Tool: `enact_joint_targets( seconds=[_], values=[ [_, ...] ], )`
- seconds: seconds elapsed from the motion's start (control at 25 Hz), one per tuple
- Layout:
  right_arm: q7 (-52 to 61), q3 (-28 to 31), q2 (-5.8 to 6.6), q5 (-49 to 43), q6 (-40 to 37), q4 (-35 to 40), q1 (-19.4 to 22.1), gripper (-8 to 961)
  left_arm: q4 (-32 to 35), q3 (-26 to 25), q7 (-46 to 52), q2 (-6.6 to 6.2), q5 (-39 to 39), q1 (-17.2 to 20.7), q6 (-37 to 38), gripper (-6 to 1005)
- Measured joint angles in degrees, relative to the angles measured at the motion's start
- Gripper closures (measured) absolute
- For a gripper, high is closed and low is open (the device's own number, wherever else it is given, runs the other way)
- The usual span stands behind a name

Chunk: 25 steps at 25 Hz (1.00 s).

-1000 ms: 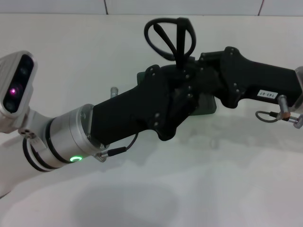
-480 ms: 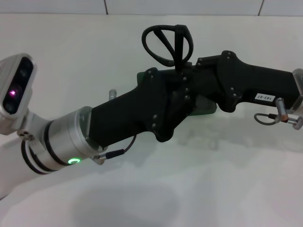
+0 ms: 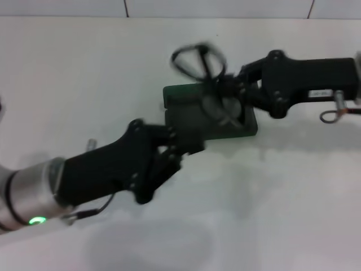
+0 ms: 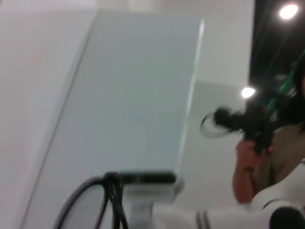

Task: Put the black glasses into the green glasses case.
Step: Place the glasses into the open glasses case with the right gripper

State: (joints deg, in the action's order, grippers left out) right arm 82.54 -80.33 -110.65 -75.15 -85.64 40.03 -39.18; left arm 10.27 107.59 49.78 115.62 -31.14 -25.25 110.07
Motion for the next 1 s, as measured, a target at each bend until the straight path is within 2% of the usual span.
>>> enact_joint_targets(
  seconds=[0.12,0.2,0.24,0.36,0.52,0.76,1.0],
  values=[
    [12.44,0.02,-0.41,-16.87,3.29,11.67,-1.91,906,-3.49,-0.28,-0.22,-0.62,-0.1,1.32,-0.04,960],
    [18.37,-0.01,-1.95,-28.34,3.59,16.66,-4.19,906,-4.31,-0.4,-0.7,-0.5,0.15,2.22,-0.35,960],
    [20.65,-0.1,-3.16,-34.4,3.49,18.29,-5.76,906,-4.44,-0.42,-0.93,-0.43,0.24,2.54,-0.59,960],
    [24.7,-2.69,-5.19,-44.68,4.19,19.58,-9.63,906,-4.47,-0.46,-2.0,0.4,0.43,3.02,-1.93,960],
    [30.47,-12.68,-5.31,-51.37,9.82,19.66,-14.2,906,-4.47,-0.46,-2.3,1.31,0.32,2.9,-3.59,960],
    [33.82,-16.29,-5.39,-54.17,12.53,21.81,-15.57,906,-4.55,-0.45,-2.29,1.71,0.33,3.29,-4.37,960],
    [36.34,-17.27,-5.46,-59.81,14.68,27.3,-13.01,906,-4.65,-0.57,-1.81,1.53,0.5,2.95,-5.04,959]
  ],
)
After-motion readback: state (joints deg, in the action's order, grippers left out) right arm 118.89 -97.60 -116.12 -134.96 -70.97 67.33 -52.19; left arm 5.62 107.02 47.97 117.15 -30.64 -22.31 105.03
